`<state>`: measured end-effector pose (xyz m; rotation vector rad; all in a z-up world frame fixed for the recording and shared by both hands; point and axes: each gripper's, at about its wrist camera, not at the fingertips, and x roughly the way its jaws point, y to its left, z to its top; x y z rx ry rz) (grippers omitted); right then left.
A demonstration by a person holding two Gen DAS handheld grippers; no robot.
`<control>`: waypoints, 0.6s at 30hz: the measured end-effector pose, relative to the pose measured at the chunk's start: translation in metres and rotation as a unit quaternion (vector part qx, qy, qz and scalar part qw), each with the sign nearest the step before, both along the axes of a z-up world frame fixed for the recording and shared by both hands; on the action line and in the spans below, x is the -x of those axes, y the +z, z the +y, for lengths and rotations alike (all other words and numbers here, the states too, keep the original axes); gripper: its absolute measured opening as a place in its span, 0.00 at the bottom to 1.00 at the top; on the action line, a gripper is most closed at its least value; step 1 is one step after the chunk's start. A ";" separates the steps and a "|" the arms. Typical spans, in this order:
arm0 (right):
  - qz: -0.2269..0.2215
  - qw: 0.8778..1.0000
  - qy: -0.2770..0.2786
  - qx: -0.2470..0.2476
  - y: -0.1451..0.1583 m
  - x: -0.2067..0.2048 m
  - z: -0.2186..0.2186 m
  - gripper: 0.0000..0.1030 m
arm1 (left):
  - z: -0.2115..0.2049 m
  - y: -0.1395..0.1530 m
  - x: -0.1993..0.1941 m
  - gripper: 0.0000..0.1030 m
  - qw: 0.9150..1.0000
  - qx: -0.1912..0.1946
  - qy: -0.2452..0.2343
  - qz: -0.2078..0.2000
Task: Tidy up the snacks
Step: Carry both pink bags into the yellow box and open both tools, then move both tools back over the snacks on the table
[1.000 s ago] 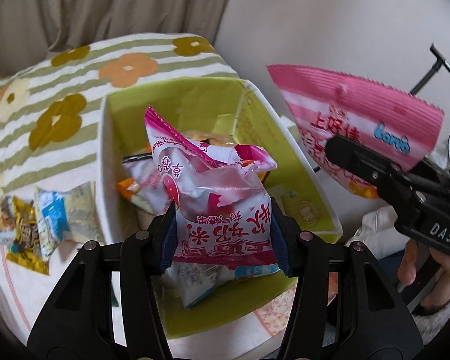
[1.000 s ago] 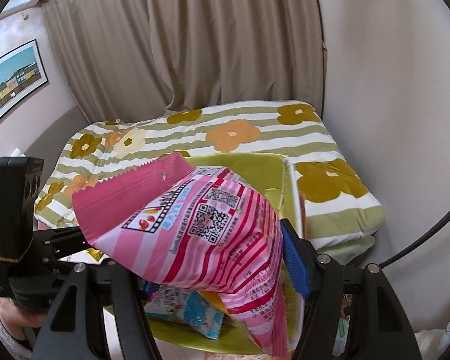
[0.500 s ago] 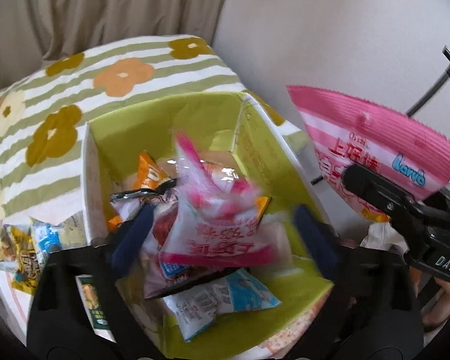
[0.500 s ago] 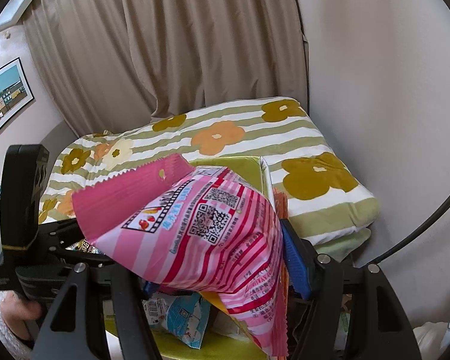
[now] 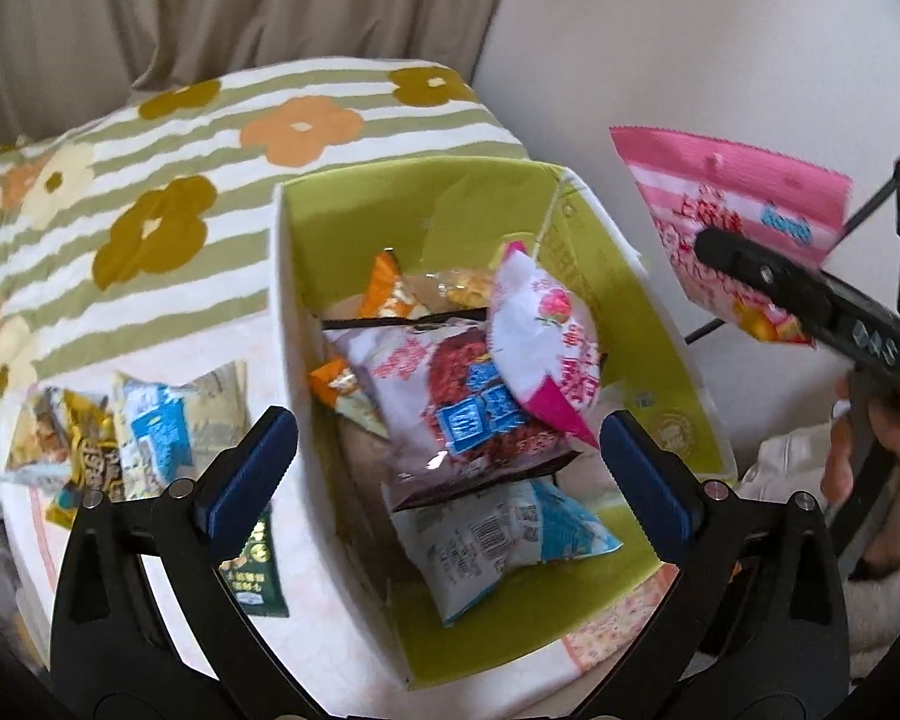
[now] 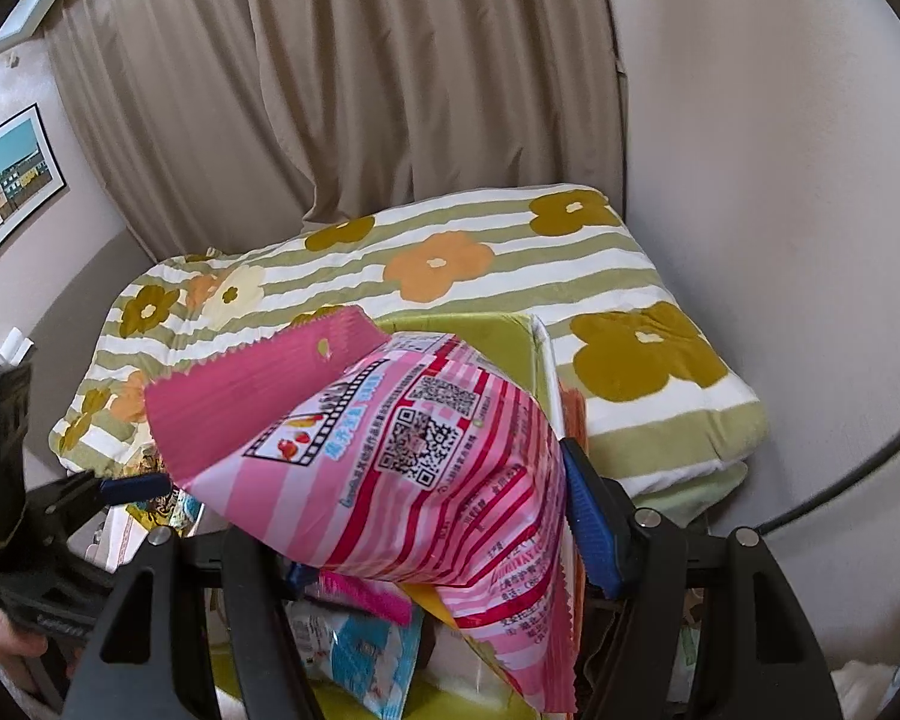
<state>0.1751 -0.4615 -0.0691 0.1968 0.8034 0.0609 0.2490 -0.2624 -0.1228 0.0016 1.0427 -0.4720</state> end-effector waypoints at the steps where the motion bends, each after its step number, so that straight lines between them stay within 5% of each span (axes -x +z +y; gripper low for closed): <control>1: 0.003 1.000 0.003 -0.001 -0.001 -0.005 0.001 0.61 | 0.003 0.000 0.000 0.98 1.000 -0.004 0.006 -0.001; 7: 0.019 1.000 0.021 -0.009 -0.013 -0.033 0.010 0.66 | 0.019 -0.005 0.000 0.98 0.999 -0.004 0.032 0.007; 8: 0.022 0.999 0.025 -0.012 -0.016 -0.037 0.011 0.72 | 0.021 -0.006 0.000 0.98 0.999 -0.003 0.034 0.009; 10: 0.017 0.999 0.028 -0.016 -0.017 -0.039 0.012 1.00 | 0.025 -0.008 0.001 0.98 0.999 -0.005 0.041 0.011; 13: -0.011 0.999 0.036 -0.014 -0.012 -0.030 0.013 1.00 | 0.032 -0.009 0.005 0.98 0.999 -0.010 0.052 0.008; 18: 0.012 0.999 0.051 -0.010 -0.016 -0.017 0.020 1.00 | 0.052 -0.014 0.017 0.98 0.997 -0.006 0.079 0.014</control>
